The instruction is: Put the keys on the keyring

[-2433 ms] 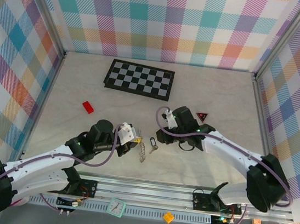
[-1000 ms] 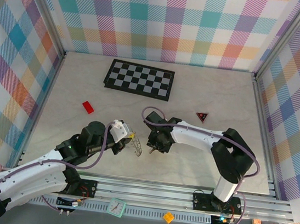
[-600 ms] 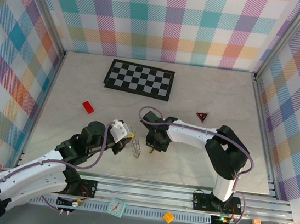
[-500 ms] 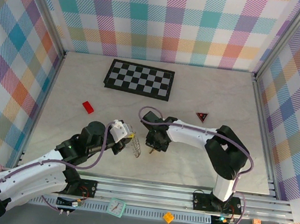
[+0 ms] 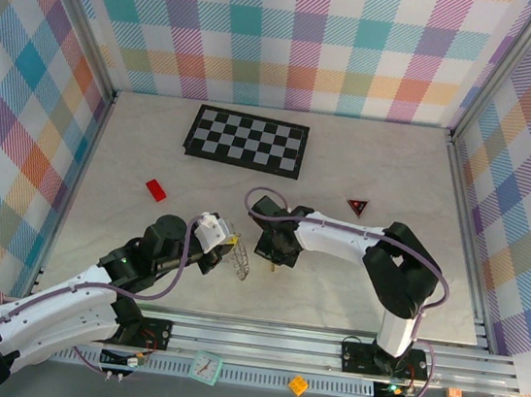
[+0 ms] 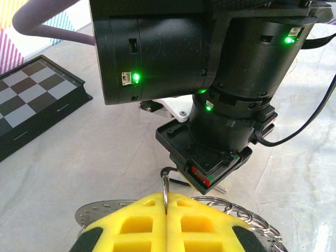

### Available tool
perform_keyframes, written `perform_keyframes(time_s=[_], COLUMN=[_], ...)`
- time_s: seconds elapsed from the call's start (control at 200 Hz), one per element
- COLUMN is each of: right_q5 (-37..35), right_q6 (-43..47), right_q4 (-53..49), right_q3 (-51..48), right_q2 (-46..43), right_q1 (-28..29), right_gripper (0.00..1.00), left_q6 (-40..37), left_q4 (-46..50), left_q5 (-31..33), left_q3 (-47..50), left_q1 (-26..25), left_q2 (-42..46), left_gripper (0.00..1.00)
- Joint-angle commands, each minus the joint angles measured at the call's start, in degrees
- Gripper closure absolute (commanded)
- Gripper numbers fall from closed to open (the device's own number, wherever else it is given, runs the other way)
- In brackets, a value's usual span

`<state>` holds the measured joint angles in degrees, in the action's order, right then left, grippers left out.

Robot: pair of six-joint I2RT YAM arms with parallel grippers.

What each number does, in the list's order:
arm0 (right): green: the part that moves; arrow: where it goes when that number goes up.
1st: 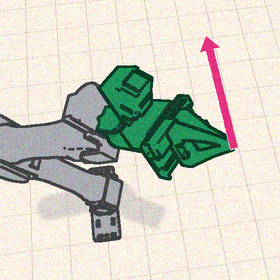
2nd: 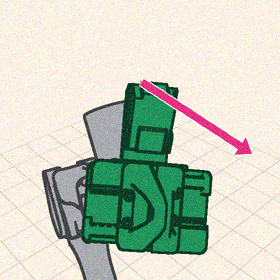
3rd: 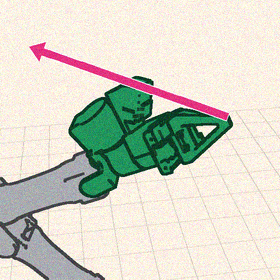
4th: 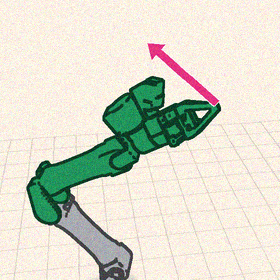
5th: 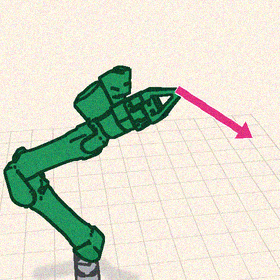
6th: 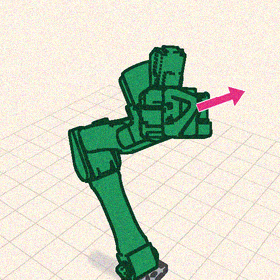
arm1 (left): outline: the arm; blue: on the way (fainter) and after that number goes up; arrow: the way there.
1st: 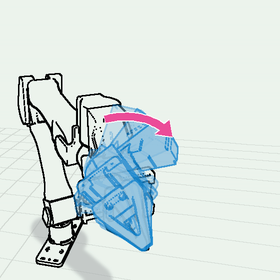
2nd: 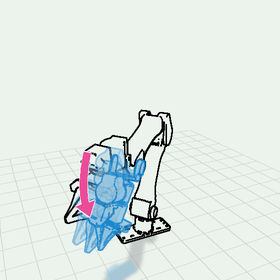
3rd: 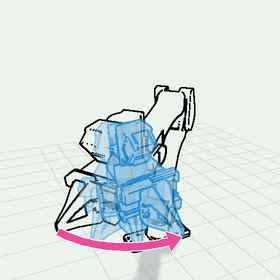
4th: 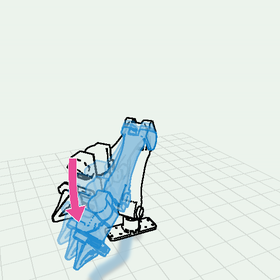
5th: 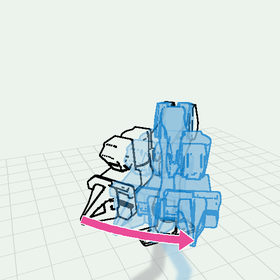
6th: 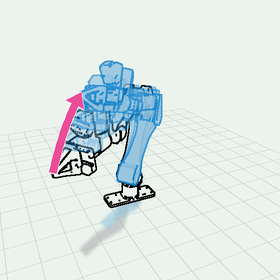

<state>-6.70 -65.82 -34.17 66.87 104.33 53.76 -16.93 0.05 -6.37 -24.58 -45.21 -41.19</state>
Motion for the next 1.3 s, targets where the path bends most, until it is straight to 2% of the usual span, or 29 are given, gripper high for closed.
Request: perform_keyframes(time_s=[0.0,0.205,0.41,0.645,0.915,1.295], right_q5=[-0.5,1.1,8.1,12.9,15.6,15.6], right_q6=[5.7,29.4,41.1,46.4,47.0,47.6], right_q4=[-1.0,-0.6,-3.1,-3.8,-1.3,-0.8], right_q3=[0.6,-3.5,-8.2,-9.2,-9.0,-7.8], right_q2=[-1.5,-8.4,-12.8,-12.5,-9.1,-5.4], right_q1=[0.6,-0.3,-5.5,-9.3,-10.6,-10.9], right_gripper=[1.0,1.0,1.0,1.0,1.0,1.0], left_q6=[0.1,-0.3,-1.2,-1.4,-1.4,-1.4], left_q4=[-1.9,-2.7,-4.3,-6.8,-7.9,-8.5], left_q5=[-0.8,-3.0,-5.5,-7.8,-8.7,-9.3], left_q3=[-0.7,-1.2,-2.1,-3.0,-3.1,-3.3], left_q1=[0.2,0.2,0.2,0.1,0.1,0.1], left_q2=[0.1,-1.5,-4.8,-8.5,-10.1,-11.4], left_gripper=[1.0,1.0,1.0,1.0,1.0,1.0])
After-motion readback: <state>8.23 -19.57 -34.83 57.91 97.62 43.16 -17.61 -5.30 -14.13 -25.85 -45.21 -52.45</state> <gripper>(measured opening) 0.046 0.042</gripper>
